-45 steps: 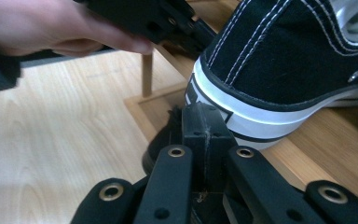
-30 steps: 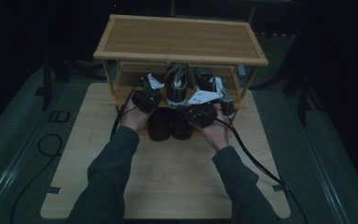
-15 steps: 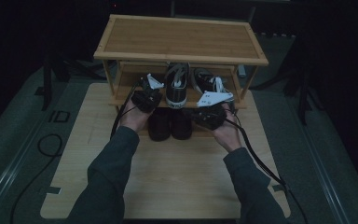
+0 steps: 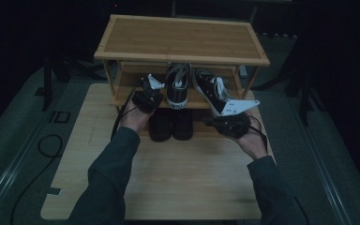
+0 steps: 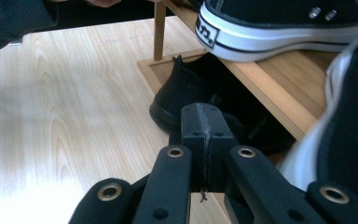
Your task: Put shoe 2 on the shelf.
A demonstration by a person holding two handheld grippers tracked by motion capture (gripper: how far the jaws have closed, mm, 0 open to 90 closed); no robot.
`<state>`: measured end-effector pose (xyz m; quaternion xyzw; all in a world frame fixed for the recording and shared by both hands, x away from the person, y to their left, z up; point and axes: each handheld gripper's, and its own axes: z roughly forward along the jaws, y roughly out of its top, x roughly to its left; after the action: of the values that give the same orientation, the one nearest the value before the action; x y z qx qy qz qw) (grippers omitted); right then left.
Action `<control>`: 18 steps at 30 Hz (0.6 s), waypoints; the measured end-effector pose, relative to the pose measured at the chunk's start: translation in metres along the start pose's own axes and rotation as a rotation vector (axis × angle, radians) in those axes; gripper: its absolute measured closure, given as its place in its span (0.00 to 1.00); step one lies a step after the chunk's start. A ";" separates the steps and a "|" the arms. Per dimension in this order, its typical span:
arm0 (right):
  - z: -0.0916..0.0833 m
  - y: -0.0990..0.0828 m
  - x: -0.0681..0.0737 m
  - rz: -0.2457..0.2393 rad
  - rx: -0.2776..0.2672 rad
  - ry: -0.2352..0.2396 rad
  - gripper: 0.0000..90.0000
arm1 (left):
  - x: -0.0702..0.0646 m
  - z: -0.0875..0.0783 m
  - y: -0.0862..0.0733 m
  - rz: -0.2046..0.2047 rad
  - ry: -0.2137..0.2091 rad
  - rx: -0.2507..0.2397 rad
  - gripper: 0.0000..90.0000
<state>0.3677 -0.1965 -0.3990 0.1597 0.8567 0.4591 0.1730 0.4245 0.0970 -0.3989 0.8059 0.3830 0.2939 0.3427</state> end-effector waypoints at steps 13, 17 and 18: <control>-0.032 -0.015 -0.016 0.008 0.019 -0.019 1.00 | 0.001 0.000 0.000 -0.001 -0.007 -0.001 1.00; -0.042 -0.022 -0.020 0.018 0.014 -0.023 1.00 | 0.001 0.000 0.000 -0.001 -0.009 -0.001 1.00; -0.044 -0.024 -0.021 0.023 0.013 -0.023 1.00 | 0.001 0.000 0.000 0.000 -0.008 -0.001 1.00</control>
<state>0.3643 -0.2505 -0.3930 0.1759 0.8557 0.4536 0.1763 0.4250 0.0981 -0.3988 0.8070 0.3815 0.2906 0.3446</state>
